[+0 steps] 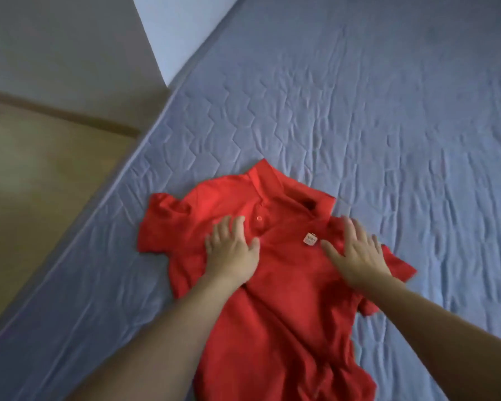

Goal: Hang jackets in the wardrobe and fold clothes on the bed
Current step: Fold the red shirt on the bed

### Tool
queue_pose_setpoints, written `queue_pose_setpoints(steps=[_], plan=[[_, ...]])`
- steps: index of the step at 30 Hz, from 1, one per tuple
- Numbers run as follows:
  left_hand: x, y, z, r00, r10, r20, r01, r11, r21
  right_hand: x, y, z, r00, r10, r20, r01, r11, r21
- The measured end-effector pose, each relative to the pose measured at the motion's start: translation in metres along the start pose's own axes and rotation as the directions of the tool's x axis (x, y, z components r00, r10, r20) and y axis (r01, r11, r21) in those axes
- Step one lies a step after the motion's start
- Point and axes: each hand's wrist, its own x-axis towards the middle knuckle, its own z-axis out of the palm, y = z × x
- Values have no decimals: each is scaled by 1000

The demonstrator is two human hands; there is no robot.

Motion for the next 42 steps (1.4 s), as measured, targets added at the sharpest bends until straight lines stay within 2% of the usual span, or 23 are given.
queue_pose_setpoints(steps=[2, 4, 5, 7, 9, 14, 17, 19, 20, 22, 24, 26, 28, 31, 32, 33, 34, 35, 36, 37, 39, 41, 42], plan=[[35, 10, 32, 998, -20, 63, 26, 996, -90, 11, 25, 28, 992, 109, 62, -115, 988, 102], [57, 7, 67, 990, -47, 132, 54, 997, -46, 20, 33, 57, 995, 97, 19, -98, 993, 71], [57, 1, 86, 994, -19, 105, 13, 999, 52, 22, 33, 71, 997, 72, -40, -72, 997, 10], [51, -12, 118, 992, 78, -102, -52, 970, 237, 27, 33, 95, 978, 20, -208, -39, 995, -87], [54, -15, 135, 956, 131, -262, -59, 962, 266, 35, 38, 107, 944, 5, -330, -36, 995, -89], [60, -11, 126, 948, 130, -289, -42, 956, 291, 37, 43, 106, 932, -10, -362, 17, 1000, 16], [59, 13, 106, 872, 276, -404, -226, 960, 167, 28, 47, 88, 906, -18, -422, 81, 988, 132], [65, 48, 93, 827, 375, -419, -362, 925, 113, 16, 64, 70, 862, 95, -498, -44, 993, 113], [68, 70, 87, 846, 383, -372, -380, 921, 84, 9, 77, 60, 849, 211, -484, -171, 977, 126], [71, 110, 81, 936, 309, -169, -309, 951, 28, -5, 101, 40, 850, 452, -271, -408, 890, 206], [73, 135, 74, 968, 252, -2, -251, 961, -114, -13, 112, 23, 853, 521, -38, -472, 799, 374], [81, 145, 62, 970, 237, -63, -244, 908, -341, -9, 113, 9, 891, 454, 28, -374, 696, 613], [94, 145, 48, 962, 116, -247, -231, 826, -514, 2, 109, -6, 899, 433, 57, -297, 510, 807], [111, 134, 45, 882, -122, -456, -232, 729, -644, 24, 114, -24, 859, 499, 110, -213, 153, 965], [116, 131, 48, 864, -196, -465, -224, 677, -701, 31, 116, -30, 849, 522, 85, -189, 149, 971], [120, 130, 50, 849, -262, -459, -222, 610, -760, 38, 120, -35, 840, 543, -19, -158, 278, 947], [126, 134, 50, 831, -313, -459, -234, 551, -801, 48, 126, -41, 821, 536, -196, -133, 514, 848], [133, 142, 46, 811, -340, -476, -265, 512, -817, 57, 134, -48, 790, 473, -391, -118, 743, 659], [143, 152, 39, 783, -351, -513, -307, 500, -810, 65, 139, -55, 762, 350, -545, -94, 893, 441], [154, 162, 31, 742, -353, -570, -354, 516, -780, 75, 143, -60, 744, 206, -636, -65, 969, 238], [172, 180, 25, 680, -301, -668, -412, 597, -689, 96, 150, -56, 719, 16, -695, -43, 999, -21], [191, 181, 49, 696, -176, -696, -363, 750, -552, 115, 153, -25, 746, -8, -666, -77, 992, -98], [197, 172, 74, 734, -95, -673, -288, 853, -435, 123, 154, -3, 769, 1, -639, -84, 991, -100]])
